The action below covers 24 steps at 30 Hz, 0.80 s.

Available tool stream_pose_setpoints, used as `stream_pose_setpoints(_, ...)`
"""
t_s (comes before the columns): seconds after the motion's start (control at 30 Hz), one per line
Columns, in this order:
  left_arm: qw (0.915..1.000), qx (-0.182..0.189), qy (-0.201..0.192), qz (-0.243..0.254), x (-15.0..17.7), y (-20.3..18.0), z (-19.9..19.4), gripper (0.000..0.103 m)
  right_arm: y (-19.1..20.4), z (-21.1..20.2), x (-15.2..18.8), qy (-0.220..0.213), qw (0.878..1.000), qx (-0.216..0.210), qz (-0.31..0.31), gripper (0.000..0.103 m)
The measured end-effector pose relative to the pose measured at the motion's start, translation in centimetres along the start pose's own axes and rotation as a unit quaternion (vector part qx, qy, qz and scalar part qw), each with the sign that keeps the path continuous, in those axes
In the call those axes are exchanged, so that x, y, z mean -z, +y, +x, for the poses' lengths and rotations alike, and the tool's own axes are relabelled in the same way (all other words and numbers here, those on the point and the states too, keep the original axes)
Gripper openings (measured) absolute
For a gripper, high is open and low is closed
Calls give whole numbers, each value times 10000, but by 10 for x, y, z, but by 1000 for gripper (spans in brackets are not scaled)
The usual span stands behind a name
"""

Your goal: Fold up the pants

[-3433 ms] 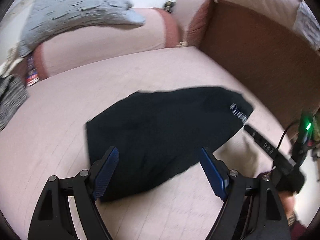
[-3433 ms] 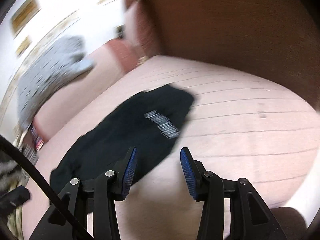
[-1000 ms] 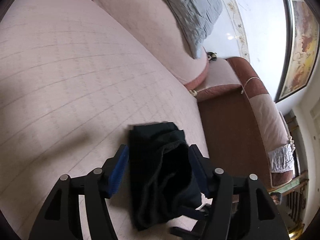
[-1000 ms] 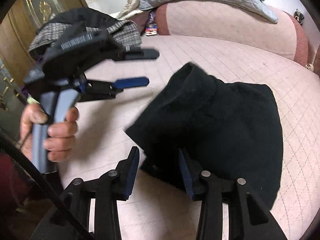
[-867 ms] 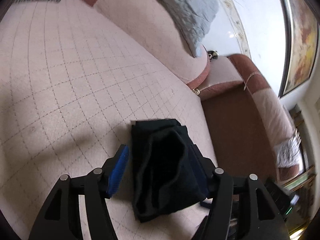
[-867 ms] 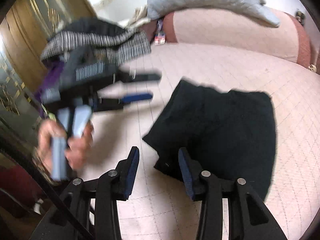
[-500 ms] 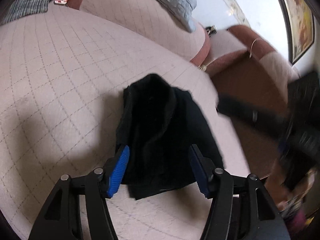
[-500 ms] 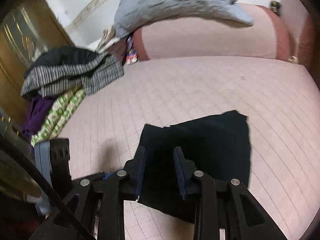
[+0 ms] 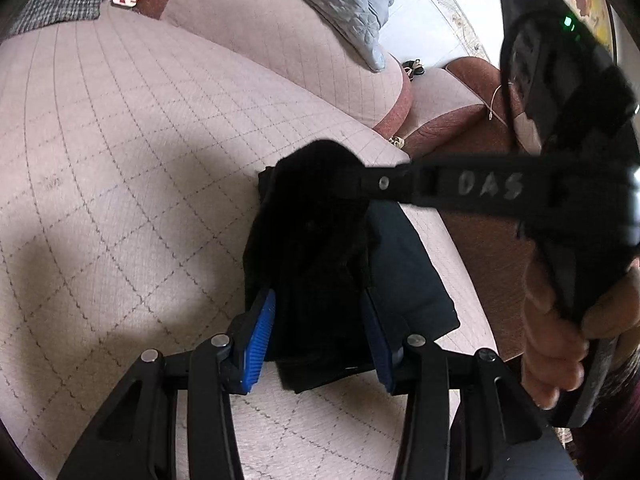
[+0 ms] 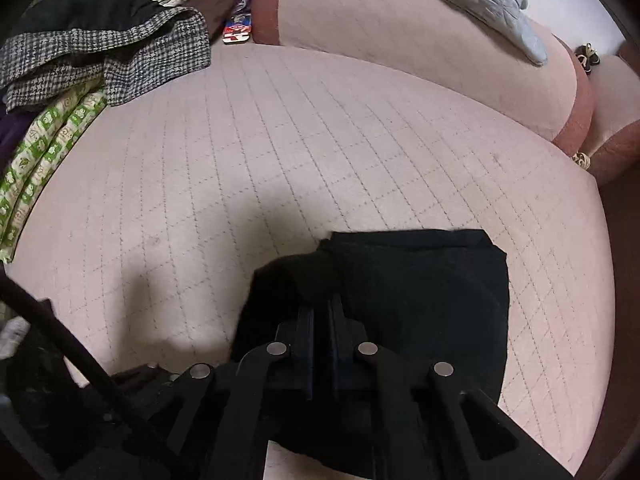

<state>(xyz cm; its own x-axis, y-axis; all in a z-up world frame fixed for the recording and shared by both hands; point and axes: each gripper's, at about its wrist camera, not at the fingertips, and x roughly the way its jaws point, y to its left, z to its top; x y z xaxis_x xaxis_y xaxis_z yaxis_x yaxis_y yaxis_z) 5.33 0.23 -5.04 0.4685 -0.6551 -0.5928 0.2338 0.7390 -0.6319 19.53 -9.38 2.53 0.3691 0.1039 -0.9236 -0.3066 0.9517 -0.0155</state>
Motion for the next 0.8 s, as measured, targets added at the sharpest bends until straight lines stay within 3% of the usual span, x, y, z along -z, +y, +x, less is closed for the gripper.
stream_pose_setpoints(0.17,9999,67,80,-124,-1,6,7,43,10,17,-13,311,9987,-308,266,7)
stream_pose_setpoints(0.2,9997,78,110,-196,-1,9,9,43,10,24,-15,404,9978,-389,362,8)
stream_pose_setpoints(0.23,9993,118,146,-322,-2,14,9,43,9,33,-17,515,9958,-543,519,16)
stream_pose_setpoints(0.3,9984,217,166,-486,-2,21,7,43,0,50,-21,717,9872,-1046,971,24)
stream_pose_setpoints(0.33,9978,272,174,-576,-2,25,5,43,-7,61,-20,810,9768,-1454,1347,30)
stream_pose_setpoints(0.4,9971,323,154,-669,-3,30,1,43,-17,74,-18,918,9586,-1974,1837,32)
stream_pose_setpoints(0.47,9967,357,102,-720,-5,33,-4,43,-26,71,-15,807,9508,-2153,2077,32)
stream_pose_setpoints(0.53,9963,417,20,-753,-6,36,-11,43,-40,45,-13,279,9486,-2328,2126,32)
stream_pose_setpoints(0.6,9960,455,-72,-768,-8,38,-16,45,-60,16,-6,-157,9550,-2078,2110,35)
stream_pose_setpoints(0.67,9951,552,-126,-809,-9,39,-17,50,-87,-14,11,-501,9666,-1444,2055,38)
stream_pose_setpoints(0.73,9944,667,-93,-815,-10,39,-15,55,-118,-34,35,-653,9735,-746,2062,38)
stream_pose_setpoints(0.8,9946,677,-52,-783,-12,34,-11,61,-143,-42,59,-624,9737,-412,2154,40)
